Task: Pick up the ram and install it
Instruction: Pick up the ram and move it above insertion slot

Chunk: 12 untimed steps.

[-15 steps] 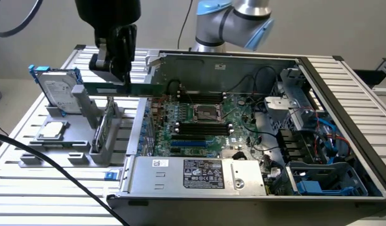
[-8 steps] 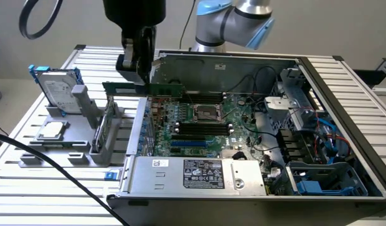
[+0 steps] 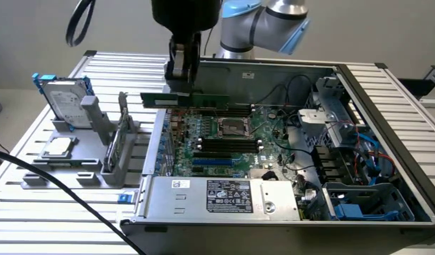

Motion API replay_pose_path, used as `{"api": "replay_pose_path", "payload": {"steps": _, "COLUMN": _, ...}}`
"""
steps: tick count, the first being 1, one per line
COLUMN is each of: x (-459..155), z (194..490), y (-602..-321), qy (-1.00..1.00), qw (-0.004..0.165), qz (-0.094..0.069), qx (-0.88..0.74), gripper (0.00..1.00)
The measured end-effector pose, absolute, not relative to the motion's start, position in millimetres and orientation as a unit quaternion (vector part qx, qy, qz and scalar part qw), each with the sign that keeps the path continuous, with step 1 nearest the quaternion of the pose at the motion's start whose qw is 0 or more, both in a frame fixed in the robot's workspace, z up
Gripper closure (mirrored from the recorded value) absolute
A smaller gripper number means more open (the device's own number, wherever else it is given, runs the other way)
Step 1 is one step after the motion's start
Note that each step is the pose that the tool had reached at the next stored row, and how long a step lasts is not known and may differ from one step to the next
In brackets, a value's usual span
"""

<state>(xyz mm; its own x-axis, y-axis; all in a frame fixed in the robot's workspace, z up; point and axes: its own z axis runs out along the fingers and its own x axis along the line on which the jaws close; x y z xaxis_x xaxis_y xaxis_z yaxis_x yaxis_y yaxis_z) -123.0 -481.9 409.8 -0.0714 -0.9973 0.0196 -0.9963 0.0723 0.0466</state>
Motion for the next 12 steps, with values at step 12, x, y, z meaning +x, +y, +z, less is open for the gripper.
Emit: {"api": "replay_pose_path", "payload": {"steps": 12, "x": -79, "z": 389, "y": -452, "qy": -0.732, "qw": 0.023, "qz": -0.010, "qx": 0.681, "gripper": 0.86}}
